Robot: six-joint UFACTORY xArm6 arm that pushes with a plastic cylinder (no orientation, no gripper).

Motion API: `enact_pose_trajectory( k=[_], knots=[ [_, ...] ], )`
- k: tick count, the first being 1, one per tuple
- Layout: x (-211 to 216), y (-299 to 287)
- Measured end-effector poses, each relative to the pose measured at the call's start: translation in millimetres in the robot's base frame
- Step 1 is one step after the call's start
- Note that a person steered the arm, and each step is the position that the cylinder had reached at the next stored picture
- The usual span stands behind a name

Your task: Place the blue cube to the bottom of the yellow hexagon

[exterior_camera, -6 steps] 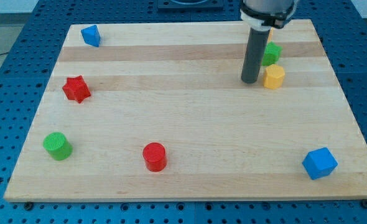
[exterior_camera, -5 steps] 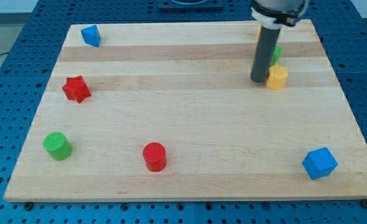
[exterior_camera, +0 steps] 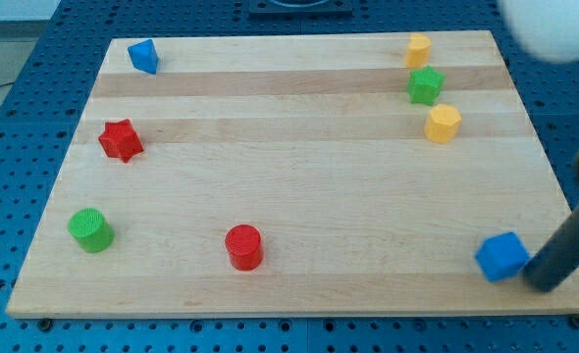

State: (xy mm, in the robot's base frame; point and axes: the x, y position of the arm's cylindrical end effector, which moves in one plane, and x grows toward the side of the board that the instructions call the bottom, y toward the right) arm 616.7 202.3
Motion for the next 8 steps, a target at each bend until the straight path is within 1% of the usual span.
enact_pose_trajectory(
  k=[1,2,3,4,5,6,7,8],
  knots=[
    [-10.2,-67.4],
    [-41.8,-62.4],
    [-1.2,-70.5],
    [1.1,-44.6],
    [-13.1,0.9],
    [-55.2,-12.7],
    [-82.1,-23.6],
    [-52.9,-47.1]
  ],
)
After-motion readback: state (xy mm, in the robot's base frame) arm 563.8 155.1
